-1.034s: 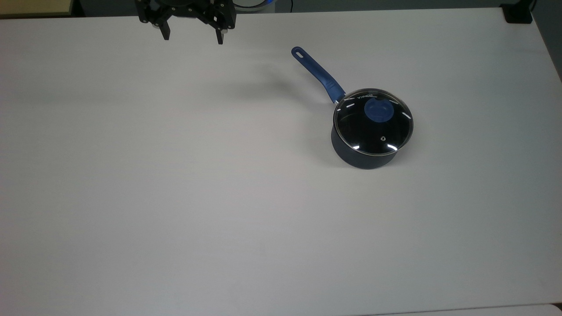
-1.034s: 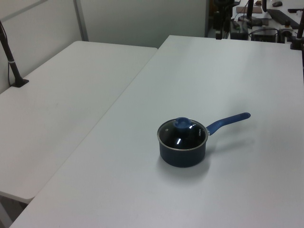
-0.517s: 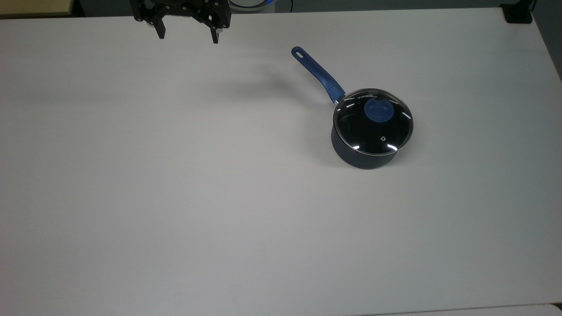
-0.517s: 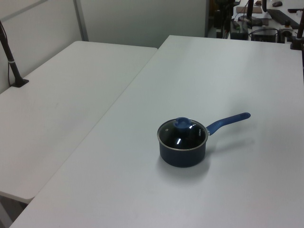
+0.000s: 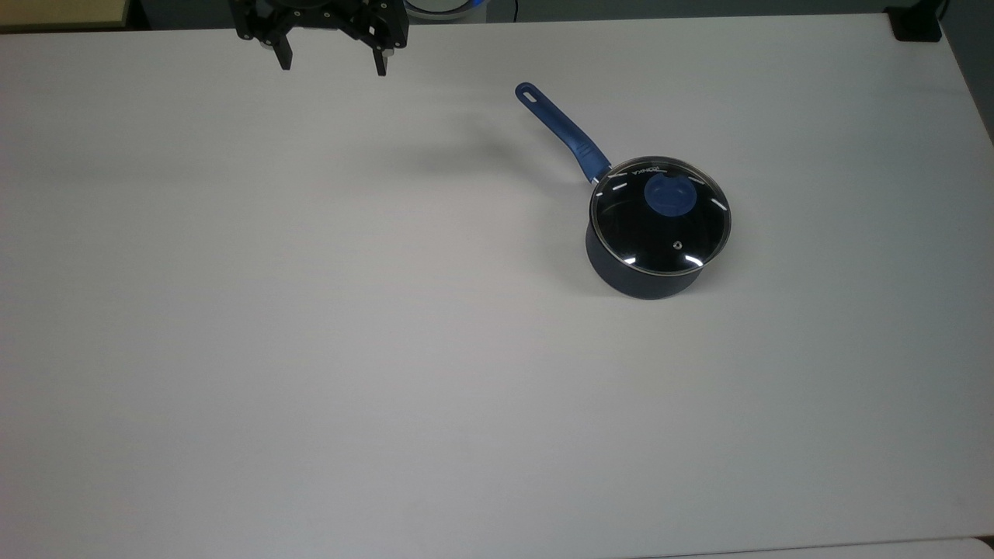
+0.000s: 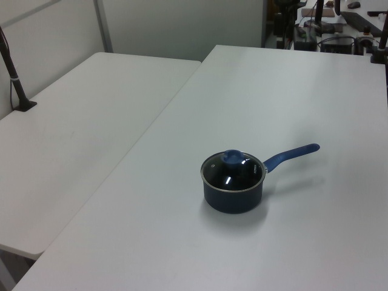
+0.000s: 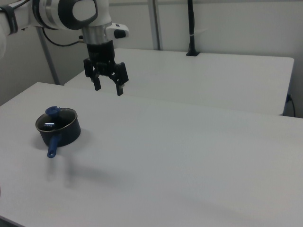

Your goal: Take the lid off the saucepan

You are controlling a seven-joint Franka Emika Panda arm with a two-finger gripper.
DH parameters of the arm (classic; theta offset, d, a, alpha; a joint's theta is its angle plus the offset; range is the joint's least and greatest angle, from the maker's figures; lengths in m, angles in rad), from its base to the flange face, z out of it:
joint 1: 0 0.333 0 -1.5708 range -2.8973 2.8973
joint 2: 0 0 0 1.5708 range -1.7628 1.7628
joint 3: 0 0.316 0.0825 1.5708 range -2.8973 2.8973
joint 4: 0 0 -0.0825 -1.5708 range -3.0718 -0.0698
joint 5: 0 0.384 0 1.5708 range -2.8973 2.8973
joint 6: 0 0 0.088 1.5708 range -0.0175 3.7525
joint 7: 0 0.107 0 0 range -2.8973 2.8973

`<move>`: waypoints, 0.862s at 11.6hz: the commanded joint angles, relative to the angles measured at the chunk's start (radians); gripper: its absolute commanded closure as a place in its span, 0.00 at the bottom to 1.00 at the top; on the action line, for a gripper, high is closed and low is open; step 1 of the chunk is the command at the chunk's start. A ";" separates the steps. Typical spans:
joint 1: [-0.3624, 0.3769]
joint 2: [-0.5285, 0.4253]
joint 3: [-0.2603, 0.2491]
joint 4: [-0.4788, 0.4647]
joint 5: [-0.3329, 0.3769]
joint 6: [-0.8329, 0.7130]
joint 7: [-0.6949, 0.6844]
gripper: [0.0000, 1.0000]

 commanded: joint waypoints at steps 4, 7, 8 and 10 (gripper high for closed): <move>-0.019 -0.024 -0.004 -0.006 0.011 -0.046 -0.104 0.00; -0.018 -0.024 0.001 -0.006 0.022 -0.040 -0.102 0.00; -0.013 -0.018 0.005 -0.006 0.024 -0.036 -0.102 0.00; 0.010 -0.008 0.025 -0.006 0.034 -0.027 -0.091 0.00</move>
